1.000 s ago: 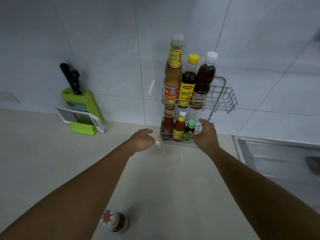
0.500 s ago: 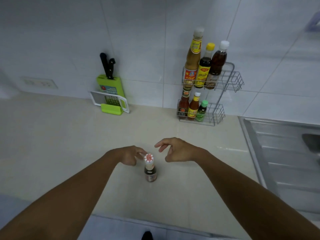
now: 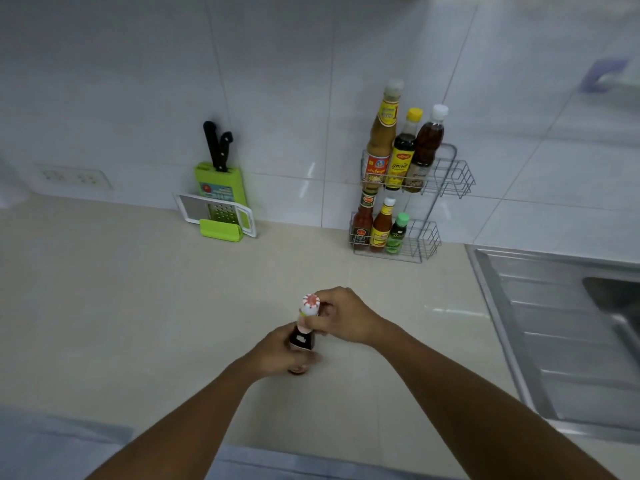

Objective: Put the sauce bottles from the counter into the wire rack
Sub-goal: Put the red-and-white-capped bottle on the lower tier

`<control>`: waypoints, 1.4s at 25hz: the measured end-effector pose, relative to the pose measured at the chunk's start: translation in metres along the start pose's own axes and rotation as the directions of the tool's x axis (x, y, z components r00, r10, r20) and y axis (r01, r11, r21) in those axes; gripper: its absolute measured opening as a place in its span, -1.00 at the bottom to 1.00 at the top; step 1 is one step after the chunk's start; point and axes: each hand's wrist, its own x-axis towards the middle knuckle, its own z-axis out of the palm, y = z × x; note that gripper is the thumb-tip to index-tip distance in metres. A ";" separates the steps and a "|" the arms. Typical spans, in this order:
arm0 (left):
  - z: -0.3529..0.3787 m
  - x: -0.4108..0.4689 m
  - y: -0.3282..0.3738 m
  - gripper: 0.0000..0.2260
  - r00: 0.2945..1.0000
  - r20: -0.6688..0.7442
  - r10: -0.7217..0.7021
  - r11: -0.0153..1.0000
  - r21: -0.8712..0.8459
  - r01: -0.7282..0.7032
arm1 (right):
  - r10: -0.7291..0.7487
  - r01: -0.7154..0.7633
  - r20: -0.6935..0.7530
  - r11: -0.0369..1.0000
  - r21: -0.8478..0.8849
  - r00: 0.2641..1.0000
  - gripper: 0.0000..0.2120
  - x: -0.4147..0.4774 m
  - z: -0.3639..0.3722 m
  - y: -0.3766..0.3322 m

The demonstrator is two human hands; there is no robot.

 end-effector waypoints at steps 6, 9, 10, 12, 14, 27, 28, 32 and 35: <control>-0.009 0.000 0.075 -0.86 0.991 0.045 0.125 0.964 -0.243 -0.111 | -0.234 0.194 -0.068 0.909 -0.369 0.970 -0.65 -0.002 -0.094 -0.049; -0.006 0.002 0.116 -0.87 0.979 0.129 0.159 0.950 -0.289 -0.116 | -0.315 0.221 -0.049 0.761 -0.609 0.948 -0.67 -0.007 -0.126 -0.054; -0.002 0.006 0.126 -0.85 0.986 0.074 0.151 0.962 -0.241 -0.129 | -0.310 0.193 -0.120 0.804 -0.563 0.943 -0.71 -0.008 -0.132 -0.053; 0.005 0.012 0.143 -0.72 0.968 -0.209 0.137 0.987 0.113 -0.115 | -0.215 0.068 -0.305 0.902 -0.427 0.928 -0.75 -0.009 -0.136 -0.045; 0.012 0.016 0.159 -0.64 0.832 -0.454 0.318 0.776 0.629 0.047 | 0.001 -0.142 -0.422 0.942 -0.305 0.907 -0.74 -0.010 -0.143 -0.038; 0.034 0.031 0.213 -0.65 0.999 0.039 0.021 0.995 0.098 -0.024 | 0.060 -0.161 -0.373 0.956 -0.244 0.926 -0.67 -0.036 -0.198 -0.022; 0.042 0.036 0.218 -0.56 0.987 -0.134 0.084 0.950 0.309 -0.038 | 0.155 -0.271 -0.430 0.936 -0.223 0.890 -0.65 -0.034 -0.201 -0.018; 0.055 0.055 0.232 -0.41 0.895 -0.339 0.291 0.777 0.630 -0.014 | 0.487 -0.368 -0.424 0.868 0.335 0.764 -0.73 -0.035 -0.215 -0.013; 0.056 0.069 0.245 -0.45 0.959 -0.236 0.156 0.958 0.273 -0.089 | 0.359 -0.161 -0.192 0.751 0.640 0.914 -0.72 -0.044 -0.217 0.000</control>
